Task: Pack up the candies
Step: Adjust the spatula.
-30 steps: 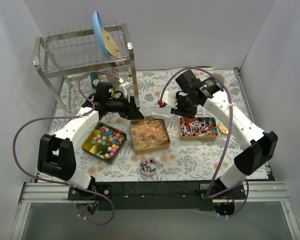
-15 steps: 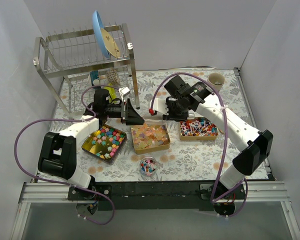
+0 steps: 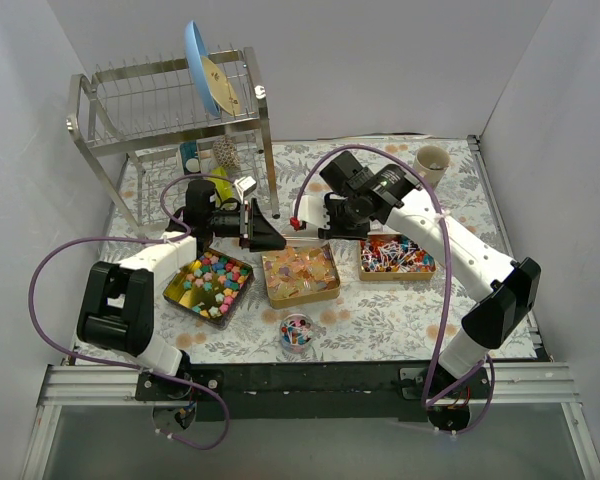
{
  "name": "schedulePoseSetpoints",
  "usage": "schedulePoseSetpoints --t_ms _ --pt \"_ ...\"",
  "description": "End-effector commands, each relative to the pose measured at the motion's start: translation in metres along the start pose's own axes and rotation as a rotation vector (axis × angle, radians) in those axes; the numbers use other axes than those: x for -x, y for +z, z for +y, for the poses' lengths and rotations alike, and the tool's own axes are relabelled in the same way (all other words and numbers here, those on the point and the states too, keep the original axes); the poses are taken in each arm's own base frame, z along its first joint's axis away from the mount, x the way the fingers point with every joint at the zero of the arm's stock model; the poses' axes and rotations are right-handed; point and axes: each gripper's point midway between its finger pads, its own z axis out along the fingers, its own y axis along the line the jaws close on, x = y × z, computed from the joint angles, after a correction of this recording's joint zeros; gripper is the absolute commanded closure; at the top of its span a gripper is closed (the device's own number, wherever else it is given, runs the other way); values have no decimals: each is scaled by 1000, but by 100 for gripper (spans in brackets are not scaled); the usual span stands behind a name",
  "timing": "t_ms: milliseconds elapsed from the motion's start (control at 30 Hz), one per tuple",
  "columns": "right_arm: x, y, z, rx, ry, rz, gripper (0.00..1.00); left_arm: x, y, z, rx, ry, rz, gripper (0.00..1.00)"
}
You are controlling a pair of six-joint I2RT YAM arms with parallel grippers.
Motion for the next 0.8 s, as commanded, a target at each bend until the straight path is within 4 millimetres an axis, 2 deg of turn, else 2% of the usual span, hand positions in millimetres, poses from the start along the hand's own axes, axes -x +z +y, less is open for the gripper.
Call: schedulePoseSetpoints --t_ms 0,167,300,767 --pt "16 -7 -14 -68 -5 -44 99 4 -4 10 22 -15 -25 60" --pt "8 -6 -20 -118 5 -11 99 5 -5 13 29 -32 -31 60" --pt "13 -8 -14 -87 6 -42 99 9 -5 15 31 -53 -51 56" --pt "27 -3 -9 -46 -14 -67 99 18 -6 16 2 -93 -65 65"
